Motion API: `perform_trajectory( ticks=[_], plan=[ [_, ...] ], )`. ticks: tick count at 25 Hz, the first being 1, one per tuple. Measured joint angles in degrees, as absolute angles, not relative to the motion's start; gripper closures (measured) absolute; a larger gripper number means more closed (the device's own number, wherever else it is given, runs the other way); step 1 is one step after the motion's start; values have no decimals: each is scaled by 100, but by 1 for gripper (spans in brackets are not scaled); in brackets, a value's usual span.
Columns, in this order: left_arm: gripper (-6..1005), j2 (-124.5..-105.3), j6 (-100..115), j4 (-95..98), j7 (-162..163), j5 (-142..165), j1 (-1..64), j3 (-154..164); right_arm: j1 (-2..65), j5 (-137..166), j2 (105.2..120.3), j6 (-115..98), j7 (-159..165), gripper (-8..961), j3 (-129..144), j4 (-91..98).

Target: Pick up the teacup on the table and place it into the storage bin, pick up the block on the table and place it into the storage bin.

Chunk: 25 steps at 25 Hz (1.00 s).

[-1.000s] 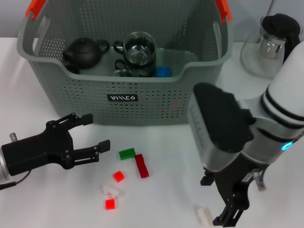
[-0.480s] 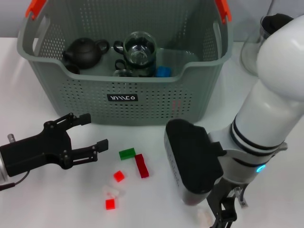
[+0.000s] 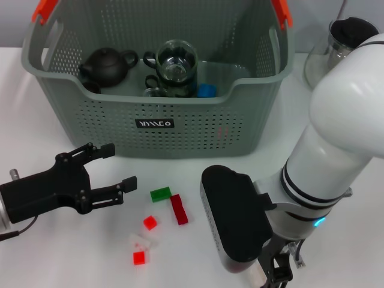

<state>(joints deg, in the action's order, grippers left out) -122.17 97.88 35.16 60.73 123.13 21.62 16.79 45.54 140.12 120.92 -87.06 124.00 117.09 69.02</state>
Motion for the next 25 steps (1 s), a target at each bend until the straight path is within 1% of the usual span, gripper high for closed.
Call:
perform_trajectory(
  ticks=[16, 21, 25],
  plan=[
    [95, -12217, 9766, 3516, 6073, 12313, 2145, 1675, 4576, 14012, 12094, -8683, 12472, 205, 11813, 6888],
    [95, -12216, 9764, 3516, 6073, 12313, 2142, 1670, 4579, 14030, 12094, -8714, 12479, 447, 11796, 6915],
    [95, -12210, 9764, 3516, 6073, 12313, 2130, 1669, 4579, 14032, 12072, -8798, 12507, 503, 11658, 7043]
  ],
)
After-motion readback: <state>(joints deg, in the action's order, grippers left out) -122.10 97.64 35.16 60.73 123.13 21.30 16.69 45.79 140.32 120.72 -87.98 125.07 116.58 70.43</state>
